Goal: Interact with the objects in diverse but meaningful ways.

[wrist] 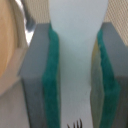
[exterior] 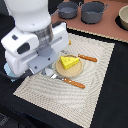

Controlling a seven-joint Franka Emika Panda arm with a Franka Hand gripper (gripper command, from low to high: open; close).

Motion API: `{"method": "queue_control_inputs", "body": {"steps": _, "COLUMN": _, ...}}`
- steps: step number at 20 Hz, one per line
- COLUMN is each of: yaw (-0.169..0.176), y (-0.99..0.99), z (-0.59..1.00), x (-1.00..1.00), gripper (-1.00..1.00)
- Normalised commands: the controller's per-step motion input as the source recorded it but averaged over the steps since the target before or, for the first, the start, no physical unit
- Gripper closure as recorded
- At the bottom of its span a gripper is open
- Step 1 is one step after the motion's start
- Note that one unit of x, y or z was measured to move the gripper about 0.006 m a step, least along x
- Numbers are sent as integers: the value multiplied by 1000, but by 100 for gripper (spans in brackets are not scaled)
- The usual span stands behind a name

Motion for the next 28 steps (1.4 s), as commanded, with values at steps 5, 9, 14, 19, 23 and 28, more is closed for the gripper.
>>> {"method": "queue_control_inputs", "body": {"steps": 5, "yaw": -25, "y": -415, "z": -4, "x": 761, "gripper": 100}}
{"method": "queue_control_inputs", "body": {"steps": 9, "yaw": -27, "y": -216, "z": -66, "x": 581, "gripper": 100}}
{"method": "queue_control_inputs", "body": {"steps": 14, "yaw": -14, "y": -88, "z": -120, "x": 442, "gripper": 100}}
{"method": "queue_control_inputs", "body": {"steps": 19, "yaw": -4, "y": -41, "z": -93, "x": 297, "gripper": -100}}
{"method": "queue_control_inputs", "body": {"steps": 23, "yaw": -1, "y": -108, "z": 550, "x": 285, "gripper": -100}}
{"method": "queue_control_inputs", "body": {"steps": 28, "yaw": -24, "y": -82, "z": 1000, "x": 321, "gripper": -100}}
